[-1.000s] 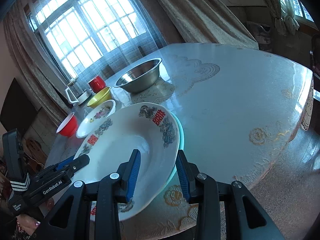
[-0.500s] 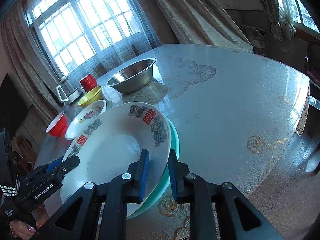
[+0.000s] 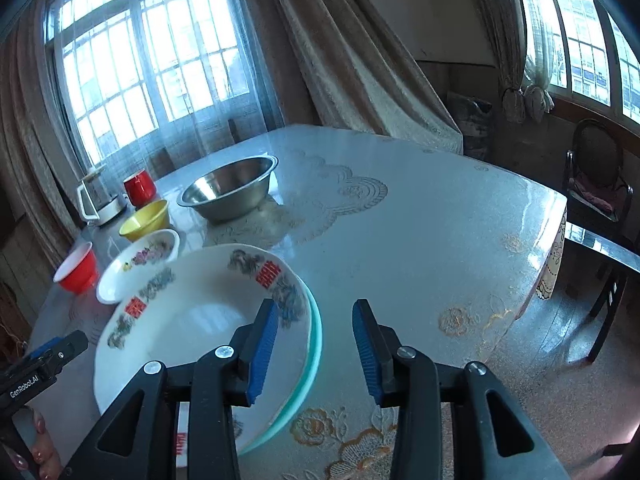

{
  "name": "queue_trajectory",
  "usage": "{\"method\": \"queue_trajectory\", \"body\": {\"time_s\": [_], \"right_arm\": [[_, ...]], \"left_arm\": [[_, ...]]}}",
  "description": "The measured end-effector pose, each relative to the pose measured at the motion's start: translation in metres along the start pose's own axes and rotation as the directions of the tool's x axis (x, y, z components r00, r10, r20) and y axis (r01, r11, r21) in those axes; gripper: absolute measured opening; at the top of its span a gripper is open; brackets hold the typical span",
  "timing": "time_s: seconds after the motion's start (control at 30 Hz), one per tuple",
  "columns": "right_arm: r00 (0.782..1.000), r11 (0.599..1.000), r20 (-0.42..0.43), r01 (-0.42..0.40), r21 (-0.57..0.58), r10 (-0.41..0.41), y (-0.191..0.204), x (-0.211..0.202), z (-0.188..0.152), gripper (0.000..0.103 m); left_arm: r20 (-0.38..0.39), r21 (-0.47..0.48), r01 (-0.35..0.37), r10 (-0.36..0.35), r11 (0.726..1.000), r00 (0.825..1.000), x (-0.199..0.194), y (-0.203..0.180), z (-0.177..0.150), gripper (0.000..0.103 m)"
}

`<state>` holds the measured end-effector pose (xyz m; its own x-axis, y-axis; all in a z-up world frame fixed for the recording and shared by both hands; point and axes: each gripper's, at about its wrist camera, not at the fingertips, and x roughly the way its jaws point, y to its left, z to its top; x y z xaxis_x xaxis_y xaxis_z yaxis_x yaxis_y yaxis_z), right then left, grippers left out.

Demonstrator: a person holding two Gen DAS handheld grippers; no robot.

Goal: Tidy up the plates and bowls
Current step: 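Lower the large white plate onto the teal plate and open both tools, then move both tools to the pink-rose white plate and grasp its rim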

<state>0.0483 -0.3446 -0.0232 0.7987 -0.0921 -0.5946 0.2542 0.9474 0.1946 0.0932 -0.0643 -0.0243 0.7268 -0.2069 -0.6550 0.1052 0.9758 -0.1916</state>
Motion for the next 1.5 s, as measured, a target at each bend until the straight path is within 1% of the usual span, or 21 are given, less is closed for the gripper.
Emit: {"method": "queue_trajectory", "body": {"time_s": [0.03, 0.1, 0.17, 0.23, 0.33, 0.43, 0.5, 0.57, 0.63, 0.73, 0.8, 0.83, 0.93, 1.0, 1.13, 1.2, 1.37, 1.5], "right_arm": [[1.0, 1.0, -0.002, 0.001, -0.006, -0.001, 0.003, 0.0, 0.002, 0.04], [1.0, 0.999, -0.008, 0.022, -0.041, -0.023, 0.014, 0.0, 0.006, 0.04], [0.999, 0.997, -0.011, 0.037, -0.066, -0.038, 0.025, 0.001, 0.011, 0.04], [1.0, 0.997, -0.023, 0.014, -0.077, -0.016, 0.039, 0.005, 0.019, 0.04], [0.999, 0.996, -0.048, 0.0, -0.094, -0.004, 0.059, 0.011, 0.029, 0.043], [0.997, 0.993, -0.079, -0.027, -0.114, 0.018, 0.082, 0.023, 0.04, 0.043], [0.993, 0.99, -0.106, -0.056, -0.132, 0.043, 0.098, 0.033, 0.047, 0.043], [0.988, 0.985, -0.144, -0.079, -0.153, 0.057, 0.114, 0.051, 0.055, 0.043], [0.98, 0.984, -0.186, -0.103, -0.147, 0.075, 0.124, 0.067, 0.061, 0.043], [0.972, 0.983, -0.215, -0.127, -0.136, 0.096, 0.136, 0.084, 0.07, 0.043], [0.971, 0.981, -0.219, -0.129, -0.145, 0.095, 0.146, 0.098, 0.075, 0.043], [0.967, 0.98, -0.233, -0.138, -0.141, 0.103, 0.15, 0.105, 0.077, 0.043], [0.943, 0.982, -0.304, -0.168, -0.083, 0.135, 0.155, 0.132, 0.081, 0.043], [0.931, 0.984, -0.342, -0.162, -0.074, 0.128, 0.159, 0.148, 0.08, 0.043], [0.926, 0.982, -0.362, -0.154, -0.109, 0.105, 0.169, 0.165, 0.079, 0.043], [0.918, 0.981, -0.378, -0.166, -0.102, 0.116, 0.171, 0.172, 0.08, 0.043], [0.908, 0.982, -0.406, -0.159, -0.103, 0.104, 0.172, 0.185, 0.079, 0.043], [0.891, 0.981, -0.44, -0.172, -0.094, 0.114, 0.173, 0.195, 0.075, 0.043]], "left_arm": [[0.006, -0.026, -0.009, 0.01, 1.0, 1.0, 0.001, 0.009, 0.005, 0.093], [0.008, -0.054, -0.02, 0.021, 0.998, 1.0, 0.005, 0.019, 0.013, 0.099], [0.003, -0.06, -0.046, 0.047, 0.997, 0.999, 0.012, 0.027, 0.024, 0.1], [0.008, -0.055, -0.072, 0.072, 0.996, 0.997, 0.022, 0.032, 0.035, 0.102], [-0.003, -0.032, -0.097, 0.097, 0.995, 0.995, 0.043, 0.035, 0.051, 0.102], [-0.043, -0.015, -0.133, 0.132, 0.991, 0.99, 0.068, 0.038, 0.065, 0.102], [-0.066, -0.02, -0.128, 0.127, 0.992, 0.99, 0.084, 0.042, 0.07, 0.102], [-0.084, -0.031, -0.119, 0.116, 0.992, 0.99, 0.093, 0.046, 0.073, 0.101], [-0.101, -0.048, -0.106, 0.101, 0.993, 0.99, 0.098, 0.052, 0.072, 0.101], [-0.089, -0.057, -0.096, 0.091, 0.994, 0.992, 0.097, 0.057, 0.074, 0.101], [-0.079, -0.061, -0.079, 0.075, 0.995, 0.994, 0.096, 0.06, 0.075, 0.101], [-0.077, -0.061, -0.078, 0.073, 0.995, 0.994, 0.097, 0.061, 0.075, 0.101], [-0.087, -0.066, -0.069, 0.063, 0.995, 0.994, 0.102, 0.066, 0.076, 0.1], [-0.093, -0.078, -0.065, 0.058, 0.995, 0.994, 0.104, 0.068, 0.076, 0.1], [-0.098, -0.08, -0.058, 0.05, 0.995, 0.994, 0.106, 0.067, 0.077, 0.099], [-0.1, -0.08, -0.058, 0.05, 0.995, 0.994, 0.108, 0.067, 0.077, 0.099], [-0.105, -0.068, -0.062, 0.054, 0.996, 0.993, 0.111, 0.064, 0.075, 0.098], [-0.121, -0.057, -0.053, 0.046, 0.997, 0.992, 0.116, 0.062, 0.074, 0.092]]}}
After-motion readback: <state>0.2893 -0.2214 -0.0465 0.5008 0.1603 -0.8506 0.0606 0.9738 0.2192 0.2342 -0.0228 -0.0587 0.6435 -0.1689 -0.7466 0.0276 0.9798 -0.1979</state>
